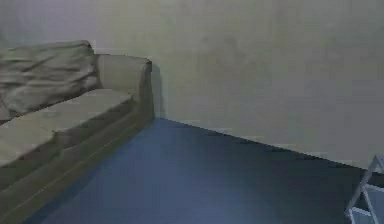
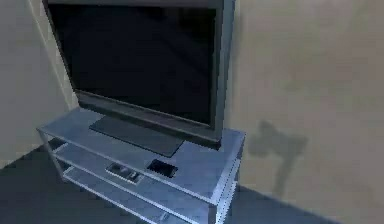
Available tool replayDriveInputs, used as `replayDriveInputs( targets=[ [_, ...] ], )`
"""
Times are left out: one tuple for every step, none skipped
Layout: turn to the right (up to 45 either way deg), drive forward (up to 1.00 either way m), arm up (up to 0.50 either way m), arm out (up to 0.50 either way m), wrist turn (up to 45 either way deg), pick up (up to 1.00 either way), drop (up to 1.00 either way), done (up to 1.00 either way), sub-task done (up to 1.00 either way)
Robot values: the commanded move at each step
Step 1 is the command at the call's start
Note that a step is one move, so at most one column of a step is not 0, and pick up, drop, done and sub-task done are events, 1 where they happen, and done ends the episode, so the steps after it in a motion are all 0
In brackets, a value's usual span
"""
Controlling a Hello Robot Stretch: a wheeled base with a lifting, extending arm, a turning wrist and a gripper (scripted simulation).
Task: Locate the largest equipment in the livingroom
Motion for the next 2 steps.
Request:
replayDriveInputs(
  targets=[
    [-45.0,0.0,0.0,0.0,0.0,0.0,0.0,0.0,0.0],
    [-36.0,0.0,0.0,0.0,0.0,0.0,0.0,0.0,0.0]
  ],
)
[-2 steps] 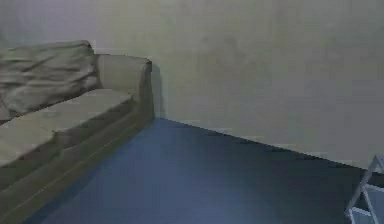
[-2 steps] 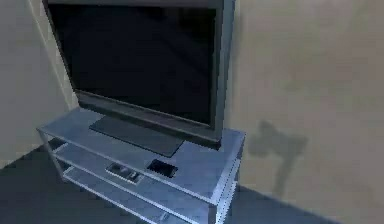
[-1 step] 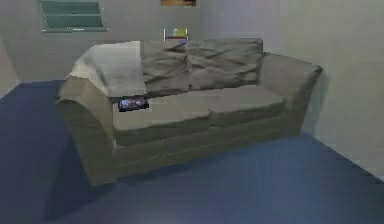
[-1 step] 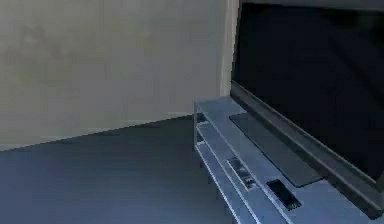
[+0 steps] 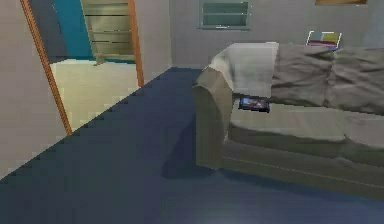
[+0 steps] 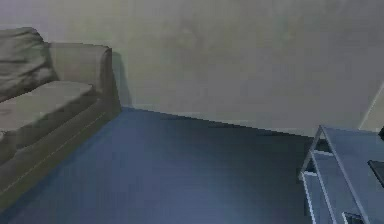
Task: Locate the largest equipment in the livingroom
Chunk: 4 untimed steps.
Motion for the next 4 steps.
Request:
replayDriveInputs(
  targets=[
    [0.0,0.45,0.0,0.0,0.0,0.0,0.0,0.0,0.0],
    [-21.0,0.0,0.0,0.0,0.0,0.0,0.0,0.0,0.0],
    [0.0,0.85,0.0,0.0,0.0,0.0,0.0,0.0,0.0],
    [-9.0,0.0,0.0,0.0,0.0,0.0,0.0,0.0,0.0]
  ],
)
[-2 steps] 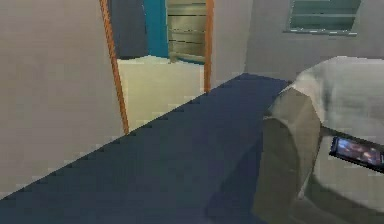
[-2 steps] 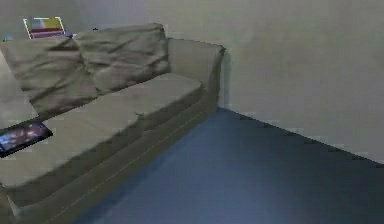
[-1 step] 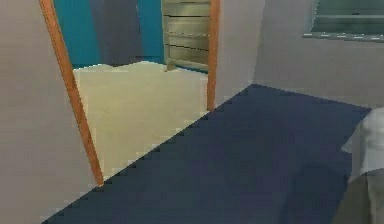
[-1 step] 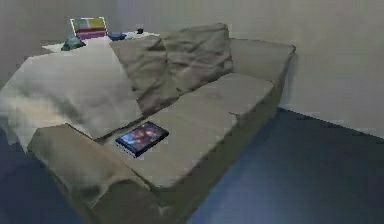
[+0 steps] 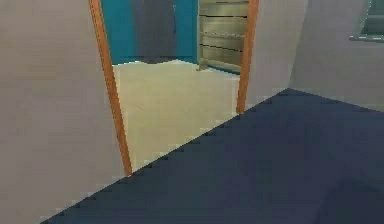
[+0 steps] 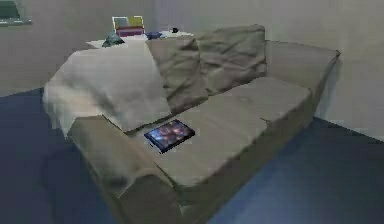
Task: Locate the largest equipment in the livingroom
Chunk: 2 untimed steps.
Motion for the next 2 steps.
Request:
replayDriveInputs(
  targets=[
    [0.0,0.4,0.0,0.0,0.0,0.0,0.0,0.0,0.0],
    [45.0,0.0,0.0,0.0,0.0,0.0,0.0,0.0,0.0]
  ],
)
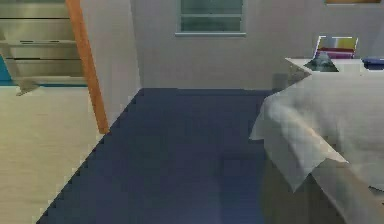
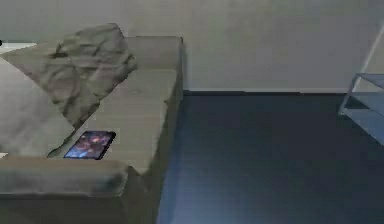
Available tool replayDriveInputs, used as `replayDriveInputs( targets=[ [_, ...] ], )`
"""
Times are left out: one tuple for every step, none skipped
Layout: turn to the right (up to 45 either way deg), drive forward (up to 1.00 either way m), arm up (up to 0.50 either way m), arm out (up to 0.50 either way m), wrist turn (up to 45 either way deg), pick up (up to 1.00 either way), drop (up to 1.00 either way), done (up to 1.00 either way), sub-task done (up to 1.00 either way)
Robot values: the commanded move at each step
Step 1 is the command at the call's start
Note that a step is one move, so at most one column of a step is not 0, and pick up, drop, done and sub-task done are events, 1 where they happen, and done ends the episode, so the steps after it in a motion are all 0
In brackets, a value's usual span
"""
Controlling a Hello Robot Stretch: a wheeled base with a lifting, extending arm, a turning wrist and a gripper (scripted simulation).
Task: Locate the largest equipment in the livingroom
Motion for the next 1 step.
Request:
replayDriveInputs(
  targets=[
    [0.0,1.0,0.0,0.0,0.0,0.0,0.0,0.0,0.0]
  ],
)
